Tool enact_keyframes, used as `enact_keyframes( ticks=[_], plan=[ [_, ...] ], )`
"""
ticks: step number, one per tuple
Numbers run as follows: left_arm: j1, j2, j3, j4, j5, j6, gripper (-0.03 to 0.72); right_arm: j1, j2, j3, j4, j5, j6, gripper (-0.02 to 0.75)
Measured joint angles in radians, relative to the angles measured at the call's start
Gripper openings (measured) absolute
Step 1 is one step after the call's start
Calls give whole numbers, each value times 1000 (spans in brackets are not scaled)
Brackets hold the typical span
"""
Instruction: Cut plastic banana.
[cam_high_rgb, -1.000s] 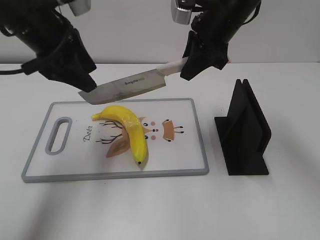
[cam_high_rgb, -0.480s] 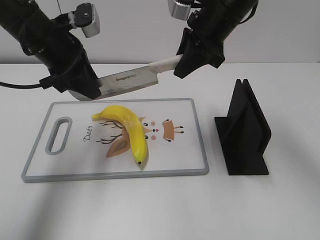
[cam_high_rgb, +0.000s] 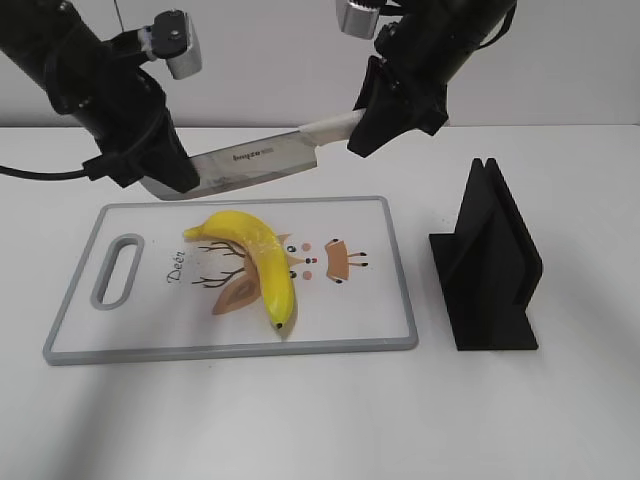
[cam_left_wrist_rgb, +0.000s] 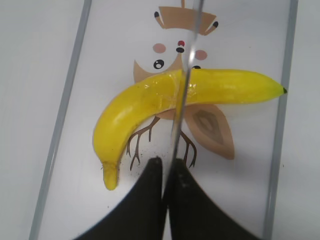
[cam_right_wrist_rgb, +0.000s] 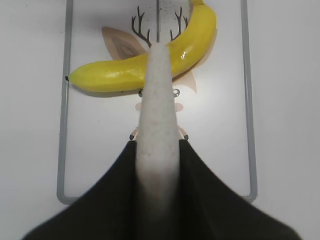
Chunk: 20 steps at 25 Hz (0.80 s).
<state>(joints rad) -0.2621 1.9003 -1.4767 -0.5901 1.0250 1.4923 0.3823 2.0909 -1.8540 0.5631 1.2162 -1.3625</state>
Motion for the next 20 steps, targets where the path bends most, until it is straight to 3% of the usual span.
enact_keyframes(
  ticks=[9,20],
  plan=[
    [-58,7,0,81,-35,-61,-1,2,34,-1,-84,14,31,172],
    [-65,68,-4,105,-47,-123,0,2,101,-3,-118,14,32,172]
  ],
)
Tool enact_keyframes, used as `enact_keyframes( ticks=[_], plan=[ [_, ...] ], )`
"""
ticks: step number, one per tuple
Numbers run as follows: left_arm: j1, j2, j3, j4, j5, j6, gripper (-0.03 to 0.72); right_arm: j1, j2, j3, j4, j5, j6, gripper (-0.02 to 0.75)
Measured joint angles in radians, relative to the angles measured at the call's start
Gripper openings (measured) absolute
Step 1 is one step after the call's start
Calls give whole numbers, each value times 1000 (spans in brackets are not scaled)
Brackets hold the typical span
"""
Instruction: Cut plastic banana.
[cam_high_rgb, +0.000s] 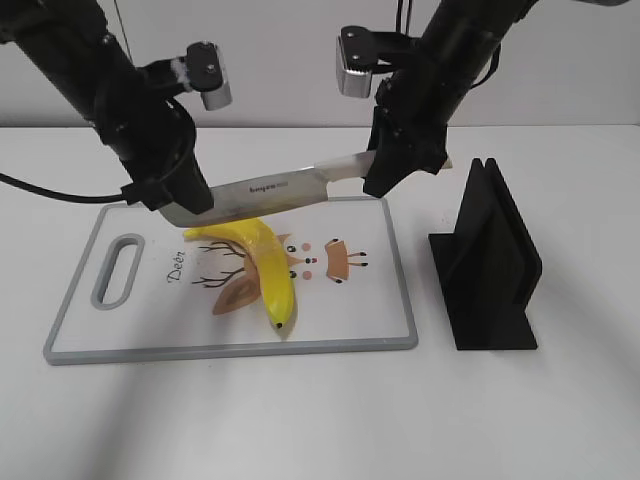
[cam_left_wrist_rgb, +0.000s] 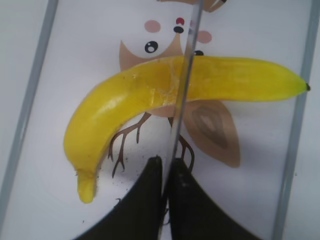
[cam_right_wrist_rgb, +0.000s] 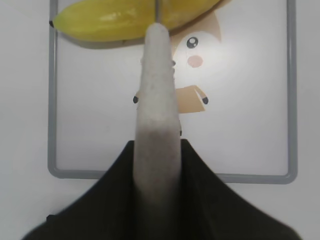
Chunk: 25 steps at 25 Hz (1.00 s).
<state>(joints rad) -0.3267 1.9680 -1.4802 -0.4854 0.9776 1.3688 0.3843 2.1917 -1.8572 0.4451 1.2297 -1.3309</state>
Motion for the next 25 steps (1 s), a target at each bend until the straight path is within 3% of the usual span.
enact_keyframes(
  ticks=[9,25],
  plan=[
    [-57,125,-21,94,-86,-138,12,23,144,8,-136,-53,40,172],
    [-72,19,-6,195,-77,-165,10,42,21,12,-154,-47,68,172]
  ],
)
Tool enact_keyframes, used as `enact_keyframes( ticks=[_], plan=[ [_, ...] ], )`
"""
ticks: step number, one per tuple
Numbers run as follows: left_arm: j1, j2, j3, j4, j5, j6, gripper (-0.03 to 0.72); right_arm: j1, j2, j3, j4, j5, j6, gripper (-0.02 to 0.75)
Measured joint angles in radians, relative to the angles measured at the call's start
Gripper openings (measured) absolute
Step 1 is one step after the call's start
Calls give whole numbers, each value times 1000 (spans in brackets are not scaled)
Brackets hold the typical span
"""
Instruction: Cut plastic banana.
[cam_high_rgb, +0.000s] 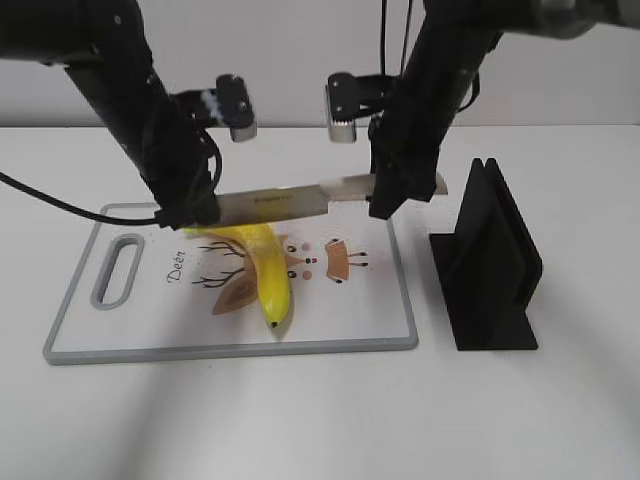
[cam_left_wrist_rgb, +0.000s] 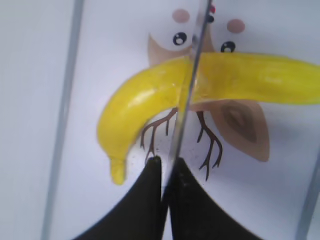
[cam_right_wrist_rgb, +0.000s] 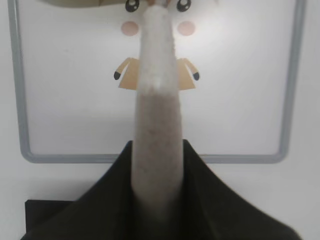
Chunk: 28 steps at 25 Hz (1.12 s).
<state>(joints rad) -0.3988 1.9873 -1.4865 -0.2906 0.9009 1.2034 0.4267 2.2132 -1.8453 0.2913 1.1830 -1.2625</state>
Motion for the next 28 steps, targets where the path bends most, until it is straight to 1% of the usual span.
enact_keyframes(
  ticks=[6,11,13,15,16,17,19,20,21,23,26,28],
  plan=[
    [-2,-146,0,12,33,-1,6,1,-132,0,11,3,-1,172],
    [-2,-162,0,12,37,-2,6,1,-146,0,19,4,-3,172],
    [-2,-162,0,2,32,-4,35,1,-146,0,19,5,-3,171],
    [1,-162,0,-22,33,-8,127,-1,-146,0,7,13,2,170],
    [4,-162,0,-36,33,-9,194,-2,-146,0,-1,16,5,170],
    [5,-162,0,-52,33,-10,292,-2,-146,0,-3,18,8,170],
    [5,-162,0,-81,33,-11,515,-4,-146,0,-10,20,12,170],
    [5,-163,0,-86,31,-17,585,-5,-146,0,-10,23,12,170],
    [5,-167,1,-88,25,-27,627,-5,-146,0,-15,27,12,170],
    [12,-183,1,-89,6,-66,655,-5,-147,0,-15,28,13,170],
    [35,-222,0,-71,-13,-166,664,-5,-159,0,-15,28,25,170],
    [54,-251,-2,-30,-15,-283,665,-4,-173,0,-15,30,49,170]
  ],
)
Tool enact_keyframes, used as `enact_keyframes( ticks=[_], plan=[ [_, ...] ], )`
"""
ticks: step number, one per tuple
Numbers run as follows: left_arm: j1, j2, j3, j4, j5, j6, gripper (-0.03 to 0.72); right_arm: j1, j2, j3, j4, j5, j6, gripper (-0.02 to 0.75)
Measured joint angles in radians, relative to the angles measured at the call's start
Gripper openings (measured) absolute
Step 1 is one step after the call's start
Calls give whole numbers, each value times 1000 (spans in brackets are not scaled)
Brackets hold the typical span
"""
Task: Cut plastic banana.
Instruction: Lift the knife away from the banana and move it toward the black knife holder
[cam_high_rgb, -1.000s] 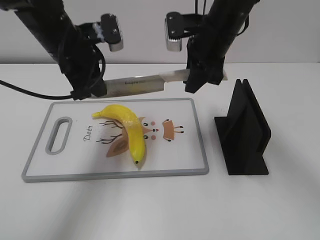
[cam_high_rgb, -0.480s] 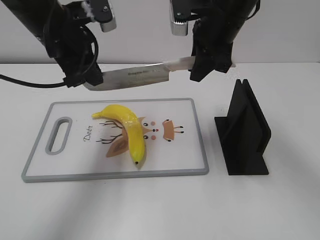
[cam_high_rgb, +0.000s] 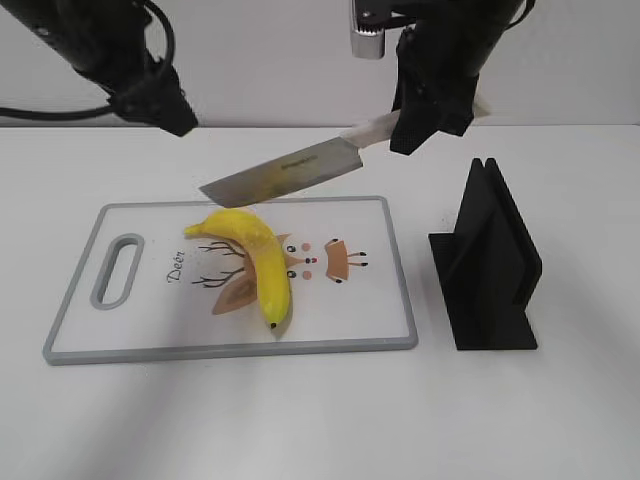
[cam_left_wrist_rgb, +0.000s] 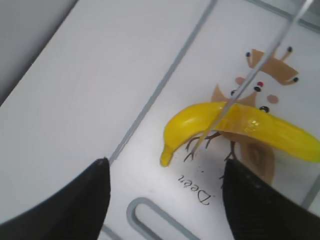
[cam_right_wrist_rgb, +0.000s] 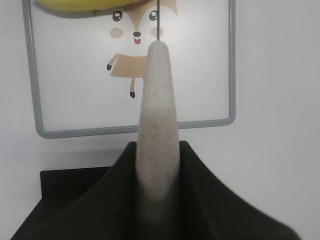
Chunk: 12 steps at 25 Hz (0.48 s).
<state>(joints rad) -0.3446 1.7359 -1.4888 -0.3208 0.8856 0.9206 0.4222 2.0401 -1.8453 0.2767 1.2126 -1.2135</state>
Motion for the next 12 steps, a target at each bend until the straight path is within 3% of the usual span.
enact_keyframes(
  ticks=[5,12],
  plan=[
    [53,-58,-10,153,66,-336,646,0,-59,1,0,2,278,170],
    [110,-97,-10,217,320,-626,607,-5,-122,1,-5,6,706,170]
  ],
)
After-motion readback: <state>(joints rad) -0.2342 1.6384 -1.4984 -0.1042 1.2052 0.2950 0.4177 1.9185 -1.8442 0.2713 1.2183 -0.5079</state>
